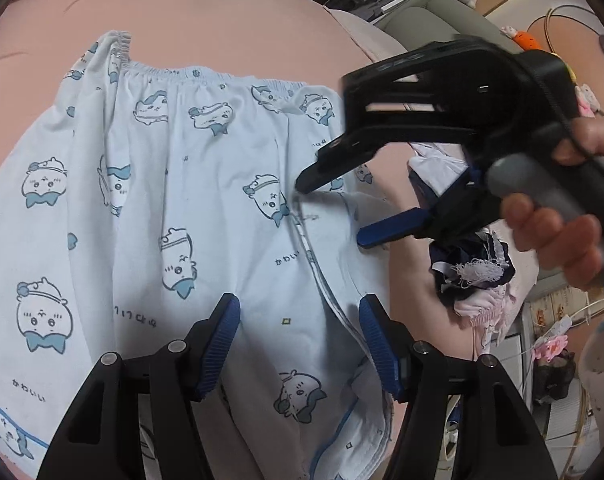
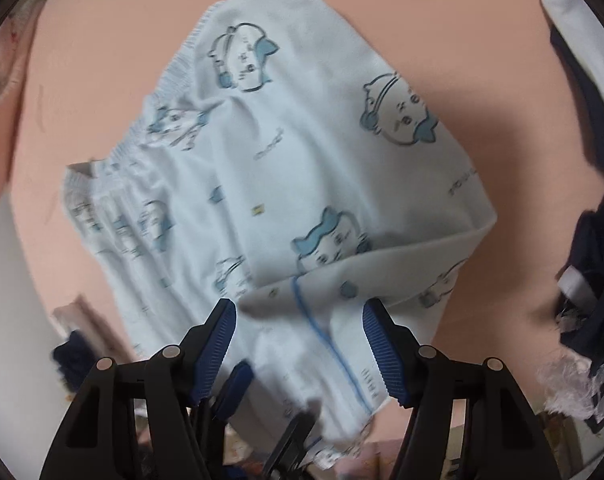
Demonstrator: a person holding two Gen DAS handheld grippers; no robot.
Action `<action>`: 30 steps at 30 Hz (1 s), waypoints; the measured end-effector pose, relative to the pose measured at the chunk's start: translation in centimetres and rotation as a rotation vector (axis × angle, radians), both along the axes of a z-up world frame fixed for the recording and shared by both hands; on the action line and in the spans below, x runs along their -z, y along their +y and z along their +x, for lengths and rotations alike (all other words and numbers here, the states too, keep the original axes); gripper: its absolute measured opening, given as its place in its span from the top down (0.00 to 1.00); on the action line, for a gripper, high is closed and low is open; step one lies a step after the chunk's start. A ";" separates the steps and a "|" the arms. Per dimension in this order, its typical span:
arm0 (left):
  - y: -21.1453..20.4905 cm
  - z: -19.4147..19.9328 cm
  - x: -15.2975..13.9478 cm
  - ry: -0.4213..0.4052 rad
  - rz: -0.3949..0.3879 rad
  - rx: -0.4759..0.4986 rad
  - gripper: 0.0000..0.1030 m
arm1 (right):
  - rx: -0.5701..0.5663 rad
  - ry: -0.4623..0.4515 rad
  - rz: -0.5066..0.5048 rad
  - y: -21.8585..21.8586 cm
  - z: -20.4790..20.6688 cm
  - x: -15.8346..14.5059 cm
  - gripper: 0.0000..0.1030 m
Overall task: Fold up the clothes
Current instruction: 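Grasp the light-blue shorts leg hem with the right gripper beside the left gripper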
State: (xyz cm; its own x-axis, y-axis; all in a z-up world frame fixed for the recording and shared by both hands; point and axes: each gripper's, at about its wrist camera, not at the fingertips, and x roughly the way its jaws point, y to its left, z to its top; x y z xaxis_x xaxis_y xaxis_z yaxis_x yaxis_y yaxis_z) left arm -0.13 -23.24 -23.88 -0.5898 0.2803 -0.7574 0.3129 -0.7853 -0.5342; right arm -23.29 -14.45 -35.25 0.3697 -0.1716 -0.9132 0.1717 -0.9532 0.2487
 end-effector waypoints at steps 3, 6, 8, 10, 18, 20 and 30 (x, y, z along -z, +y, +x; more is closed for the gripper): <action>0.3 -0.1 -0.1 -0.008 -0.020 0.015 0.42 | -0.033 0.012 0.029 -0.4 0.0 0.5 0.53; 0.7 -0.2 -0.2 -0.016 -0.054 0.034 0.42 | -0.069 0.011 0.014 0.7 -1.0 0.0 0.62; 1.0 -0.3 -0.2 -0.025 -0.088 0.042 0.42 | -0.085 0.017 -0.007 1.3 -1.1 -0.4 0.68; 1.1 -0.5 -0.2 -0.037 -0.106 0.042 0.42 | -0.084 0.014 -0.038 1.9 -1.3 -0.6 0.77; 1.0 -0.5 -0.5 -0.056 -0.112 0.037 0.42 | -0.131 0.023 -0.153 3.5 -0.5 -2.6 0.83; 1.3 -0.8 -0.6 -0.055 -0.116 0.049 0.42 | -0.148 0.044 -0.156 5.1 -0.2 -3.0 0.83; 2.8 -5.0 0.2 -0.035 -0.107 0.113 0.42 | -0.137 0.036 -0.213 7.7 -0.1 -3.2 0.83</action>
State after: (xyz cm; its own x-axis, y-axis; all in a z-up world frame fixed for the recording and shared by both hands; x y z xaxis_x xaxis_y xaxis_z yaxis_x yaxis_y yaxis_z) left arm -5.14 -20.46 -24.05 -0.5318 0.2600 -0.8060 0.2365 -0.8683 -0.4361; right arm -23.34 -6.77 -32.09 0.3710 -0.3118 -0.8747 0.3083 -0.8471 0.4327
